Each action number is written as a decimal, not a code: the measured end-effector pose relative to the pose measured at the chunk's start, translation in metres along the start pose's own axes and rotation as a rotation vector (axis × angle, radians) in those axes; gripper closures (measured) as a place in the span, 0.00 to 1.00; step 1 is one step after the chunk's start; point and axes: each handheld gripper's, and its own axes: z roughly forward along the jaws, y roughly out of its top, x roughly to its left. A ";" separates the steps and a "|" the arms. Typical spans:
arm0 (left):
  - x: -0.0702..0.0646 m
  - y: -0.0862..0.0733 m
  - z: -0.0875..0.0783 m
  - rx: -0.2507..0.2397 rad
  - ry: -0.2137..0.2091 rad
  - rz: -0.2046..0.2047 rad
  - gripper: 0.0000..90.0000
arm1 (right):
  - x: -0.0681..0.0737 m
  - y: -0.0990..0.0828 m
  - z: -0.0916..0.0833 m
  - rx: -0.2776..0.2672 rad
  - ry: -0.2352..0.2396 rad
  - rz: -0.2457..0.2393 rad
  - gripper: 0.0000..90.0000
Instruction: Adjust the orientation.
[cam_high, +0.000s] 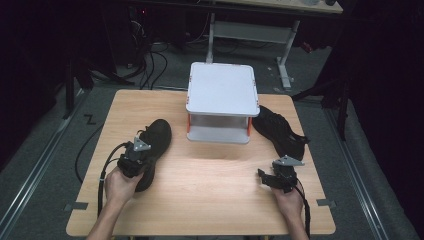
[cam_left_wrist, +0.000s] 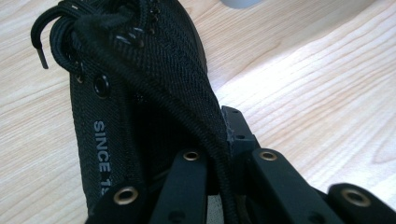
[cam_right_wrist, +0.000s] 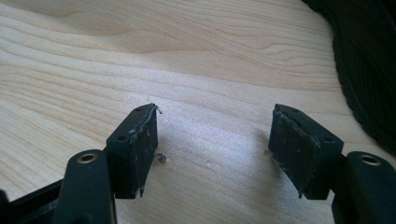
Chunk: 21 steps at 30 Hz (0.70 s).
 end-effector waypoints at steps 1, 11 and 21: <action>0.000 0.000 -0.002 0.003 -0.003 0.006 0.97 | 0.000 0.000 0.000 0.000 0.001 -0.001 0.36; -0.011 -0.004 -0.018 -0.009 -0.032 0.011 0.97 | 0.000 0.000 0.000 -0.003 0.004 -0.007 0.41; -0.032 -0.009 -0.035 -0.006 -0.086 0.042 0.97 | -0.001 -0.001 -0.001 -0.014 -0.009 0.000 0.52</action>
